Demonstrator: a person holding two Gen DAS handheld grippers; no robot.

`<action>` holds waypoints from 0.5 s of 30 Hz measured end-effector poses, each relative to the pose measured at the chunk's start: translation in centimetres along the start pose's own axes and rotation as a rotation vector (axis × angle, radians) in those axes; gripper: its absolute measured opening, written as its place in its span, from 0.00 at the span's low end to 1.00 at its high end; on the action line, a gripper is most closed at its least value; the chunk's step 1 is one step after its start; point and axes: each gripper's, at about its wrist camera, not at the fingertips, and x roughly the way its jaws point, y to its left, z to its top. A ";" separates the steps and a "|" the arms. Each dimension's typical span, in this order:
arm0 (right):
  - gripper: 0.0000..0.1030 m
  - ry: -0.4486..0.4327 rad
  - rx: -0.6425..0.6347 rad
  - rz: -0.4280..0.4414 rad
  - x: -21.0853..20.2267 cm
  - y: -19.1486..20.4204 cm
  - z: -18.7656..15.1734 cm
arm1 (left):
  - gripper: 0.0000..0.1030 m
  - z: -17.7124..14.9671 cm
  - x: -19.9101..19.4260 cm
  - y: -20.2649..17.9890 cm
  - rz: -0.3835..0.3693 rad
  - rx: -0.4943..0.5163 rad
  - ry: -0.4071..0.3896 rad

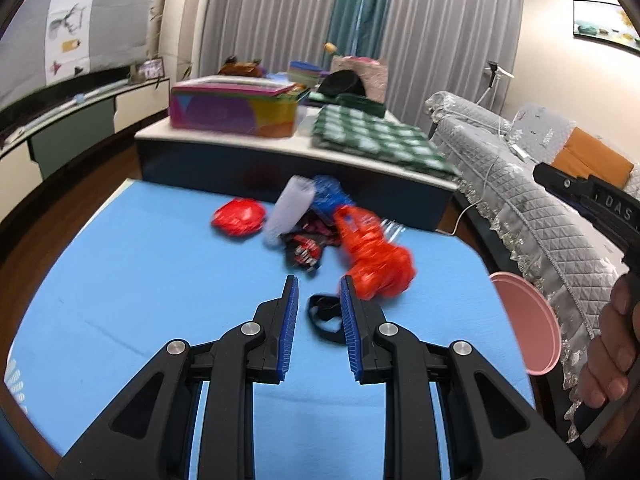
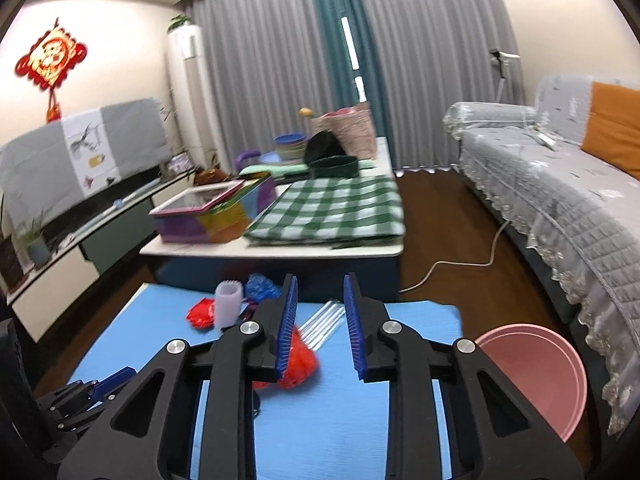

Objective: Collect trash
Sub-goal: 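Return both open tools to the table toward the black strap and red bag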

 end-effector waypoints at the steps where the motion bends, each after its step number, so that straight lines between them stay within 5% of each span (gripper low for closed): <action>1: 0.23 0.008 -0.009 0.003 0.4 0.4 -0.3 | 0.22 -0.5 0.3 0.5 0.006 0.001 0.007; 15: 0.24 0.167 0.031 0.010 7.7 -0.8 -4.3 | 0.21 -2.6 8.6 0.7 -0.055 -0.069 0.125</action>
